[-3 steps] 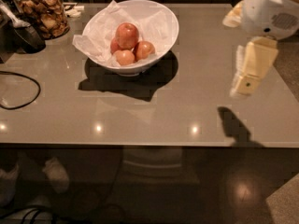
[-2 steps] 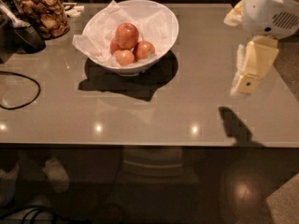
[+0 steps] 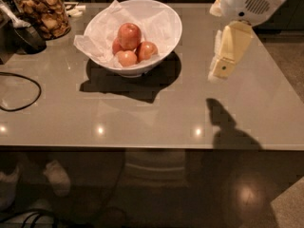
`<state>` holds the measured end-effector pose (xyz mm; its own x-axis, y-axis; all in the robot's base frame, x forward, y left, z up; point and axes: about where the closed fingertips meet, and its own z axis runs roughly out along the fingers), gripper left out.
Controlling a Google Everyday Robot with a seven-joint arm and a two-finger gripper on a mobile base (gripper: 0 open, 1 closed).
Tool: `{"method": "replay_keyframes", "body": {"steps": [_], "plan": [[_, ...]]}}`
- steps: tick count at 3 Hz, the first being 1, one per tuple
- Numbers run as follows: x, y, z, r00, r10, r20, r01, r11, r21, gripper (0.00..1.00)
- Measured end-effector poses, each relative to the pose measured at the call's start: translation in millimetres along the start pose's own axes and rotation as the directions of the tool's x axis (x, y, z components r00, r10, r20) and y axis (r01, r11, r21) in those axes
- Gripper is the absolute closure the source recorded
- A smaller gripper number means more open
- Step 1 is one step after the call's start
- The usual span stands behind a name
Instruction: Pick apple from white bowl
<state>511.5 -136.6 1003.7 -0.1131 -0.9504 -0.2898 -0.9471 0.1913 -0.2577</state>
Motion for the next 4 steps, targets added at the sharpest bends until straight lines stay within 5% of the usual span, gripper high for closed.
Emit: {"method": "replay_keyframes", "body": {"steps": [1,3,4], "plan": [[-47.7,-45.6,27.7,0.999,0.019,0.050,-0.016,0.9978,-0.065,0.00],[-78.1,-72.8,37.3,0.992,0.045,0.122,-0.042,0.9989,-0.023,0.00],[-124.9,-105.2,58.8,0.988,0.024,0.153,-0.018,0.9989,-0.043,0.00]]}}
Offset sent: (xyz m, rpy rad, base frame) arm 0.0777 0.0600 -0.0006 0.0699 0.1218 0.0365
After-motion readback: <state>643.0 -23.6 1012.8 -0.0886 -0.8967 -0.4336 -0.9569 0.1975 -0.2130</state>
